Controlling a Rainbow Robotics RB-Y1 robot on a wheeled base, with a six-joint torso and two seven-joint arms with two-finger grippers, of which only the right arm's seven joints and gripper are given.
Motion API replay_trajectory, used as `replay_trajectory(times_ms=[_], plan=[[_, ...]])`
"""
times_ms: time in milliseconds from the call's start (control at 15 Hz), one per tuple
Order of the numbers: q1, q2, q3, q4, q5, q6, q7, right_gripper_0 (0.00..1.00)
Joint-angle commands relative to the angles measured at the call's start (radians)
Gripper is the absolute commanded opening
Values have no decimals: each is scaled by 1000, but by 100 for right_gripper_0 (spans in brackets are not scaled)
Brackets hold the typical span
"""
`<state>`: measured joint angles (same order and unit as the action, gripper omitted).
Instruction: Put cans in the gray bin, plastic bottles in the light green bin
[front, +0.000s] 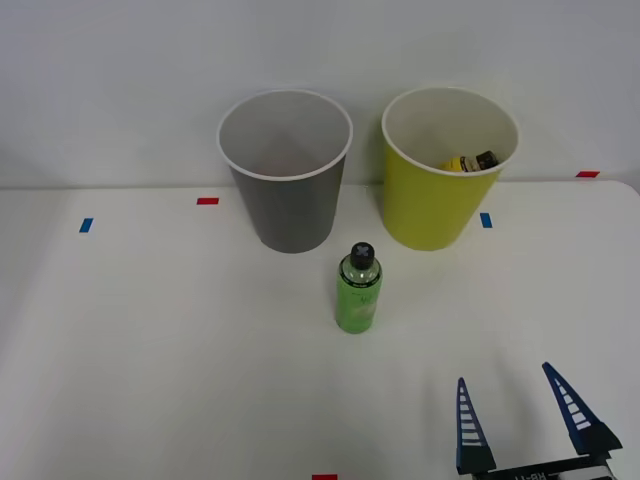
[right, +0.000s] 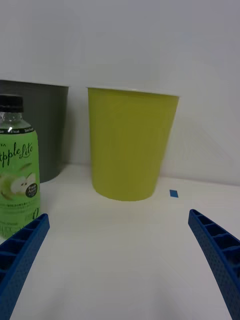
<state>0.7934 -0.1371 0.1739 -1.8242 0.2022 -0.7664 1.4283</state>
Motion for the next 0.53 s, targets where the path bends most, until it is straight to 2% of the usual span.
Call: replay_trajectory(times_ms=[67,200,400,533], plan=[[41,-1,-8,-1,-4,-60,-154,96],[67,-1,-16,-1,-15,-93,-183,96],[119,-10,-4,0,-76,-149,-163,96],[152,-22,16,0,-132,-163,-51,96]])
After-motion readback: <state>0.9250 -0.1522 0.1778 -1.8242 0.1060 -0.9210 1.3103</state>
